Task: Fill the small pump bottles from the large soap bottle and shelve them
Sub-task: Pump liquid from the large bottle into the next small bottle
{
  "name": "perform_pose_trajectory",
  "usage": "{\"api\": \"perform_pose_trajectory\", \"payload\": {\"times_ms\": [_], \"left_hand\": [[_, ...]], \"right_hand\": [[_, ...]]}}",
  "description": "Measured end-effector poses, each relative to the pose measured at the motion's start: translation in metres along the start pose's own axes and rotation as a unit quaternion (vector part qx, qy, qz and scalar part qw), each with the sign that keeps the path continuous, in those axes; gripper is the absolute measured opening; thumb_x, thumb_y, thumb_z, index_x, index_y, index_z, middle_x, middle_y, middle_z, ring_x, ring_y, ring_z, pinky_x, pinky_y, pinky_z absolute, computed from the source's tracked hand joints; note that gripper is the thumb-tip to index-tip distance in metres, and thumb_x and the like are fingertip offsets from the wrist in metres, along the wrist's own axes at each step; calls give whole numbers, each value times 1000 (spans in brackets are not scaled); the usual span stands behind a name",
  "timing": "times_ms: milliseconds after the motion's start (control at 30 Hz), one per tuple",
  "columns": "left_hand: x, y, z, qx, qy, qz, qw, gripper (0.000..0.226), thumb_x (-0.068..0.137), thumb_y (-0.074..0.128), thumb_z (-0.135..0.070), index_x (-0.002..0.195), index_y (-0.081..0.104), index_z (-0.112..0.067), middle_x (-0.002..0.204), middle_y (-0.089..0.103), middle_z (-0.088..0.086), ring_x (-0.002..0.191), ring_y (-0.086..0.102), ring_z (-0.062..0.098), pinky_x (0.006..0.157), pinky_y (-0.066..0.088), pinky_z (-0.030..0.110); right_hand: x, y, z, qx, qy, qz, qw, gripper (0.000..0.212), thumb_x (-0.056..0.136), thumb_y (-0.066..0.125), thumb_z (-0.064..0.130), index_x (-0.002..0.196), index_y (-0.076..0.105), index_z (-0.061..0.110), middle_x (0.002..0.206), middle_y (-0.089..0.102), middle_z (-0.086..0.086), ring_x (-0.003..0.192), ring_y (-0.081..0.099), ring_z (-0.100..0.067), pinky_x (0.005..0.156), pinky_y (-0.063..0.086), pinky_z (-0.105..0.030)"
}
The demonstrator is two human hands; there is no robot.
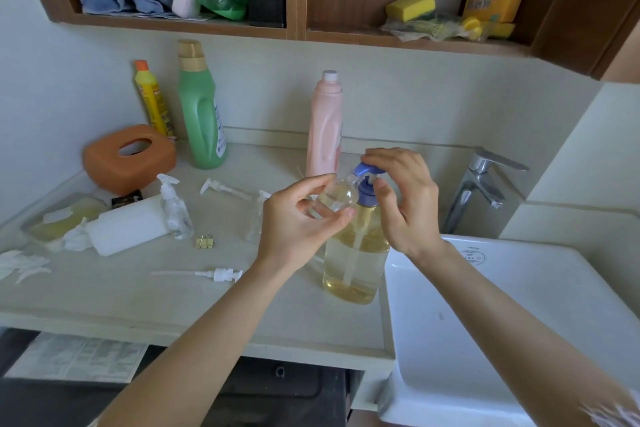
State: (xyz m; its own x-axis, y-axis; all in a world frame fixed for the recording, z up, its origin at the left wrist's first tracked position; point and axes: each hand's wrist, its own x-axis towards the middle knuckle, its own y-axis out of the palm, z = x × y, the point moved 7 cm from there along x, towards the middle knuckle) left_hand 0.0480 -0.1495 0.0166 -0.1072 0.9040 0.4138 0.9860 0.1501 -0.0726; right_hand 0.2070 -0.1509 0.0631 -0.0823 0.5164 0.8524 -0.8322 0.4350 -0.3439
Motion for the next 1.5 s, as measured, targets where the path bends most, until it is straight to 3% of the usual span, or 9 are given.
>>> {"api": "perform_pose_trajectory", "payload": {"times_ms": [100,167,400,500,600,767,1067,1300,1500], "left_hand": [[-1,0,0,6,6,-2,1000,46,66,86,-6,109,69,-11,102,71,4,73,67,21,68,54,19],[0,2,1,9,9,1,1000,48,64,87,-10,108,69,-10,100,71,7,75,68,25,67,55,25],[-2,-1,15,23,-22,4,1000,43,66,86,-5,105,70,-11,99,72,2,76,69,18,73,56,24],[-2,-1,11,34,-19,7,999,43,65,87,-7,100,68,-23,95,70,-6,68,63,5,67,52,16],[-2,1,9,29,-26,13,999,39,63,87,-17,96,70,-27,89,72,-6,62,60,8,65,54,26],[-1,5,4,30,-19,25,999,32,62,82,-27,92,72,-33,85,75,-10,78,70,14,79,58,36],[-1,7,4,36,5,12,999,34,61,85,-31,91,71,-36,83,73,-14,78,69,9,76,57,30],[1,6,18,44,-9,19,999,32,63,83,-23,88,72,-39,82,74,-12,81,69,14,80,57,32],[1,6,22,41,-15,27,999,31,63,85,-21,88,73,-34,82,74,-11,78,69,9,75,53,20]], "right_hand": [[-8,3,-2,12,-19,-16,1000,47,99,36,32,106,67,-3,114,62,-4,110,55,-24,99,39,-28],[-12,6,-5,22,-21,-38,999,41,94,38,23,105,66,-5,112,64,-12,109,55,-26,97,42,-35],[-18,13,-2,-20,7,-56,998,34,82,40,11,89,70,-3,96,68,-12,86,57,-36,85,31,-4],[-18,11,2,-29,18,-37,999,35,81,39,11,92,71,-1,98,68,-10,86,57,-35,85,31,-5],[-15,6,6,-41,17,-15,999,36,83,40,13,97,71,1,101,67,-8,90,54,-30,87,31,-6],[2,-1,9,-47,7,6,999,37,86,40,16,98,73,5,102,67,-4,90,55,-27,87,34,-11],[-14,5,3,-21,-5,-26,999,38,90,40,16,108,68,-2,114,64,-13,107,56,-31,99,37,-27],[-17,14,-2,-43,4,-61,997,37,78,39,9,92,73,1,97,68,-11,88,57,-32,90,33,-14],[-17,15,0,-49,16,-36,998,40,74,37,8,92,73,1,97,67,-11,87,55,-32,89,33,-12]]}}
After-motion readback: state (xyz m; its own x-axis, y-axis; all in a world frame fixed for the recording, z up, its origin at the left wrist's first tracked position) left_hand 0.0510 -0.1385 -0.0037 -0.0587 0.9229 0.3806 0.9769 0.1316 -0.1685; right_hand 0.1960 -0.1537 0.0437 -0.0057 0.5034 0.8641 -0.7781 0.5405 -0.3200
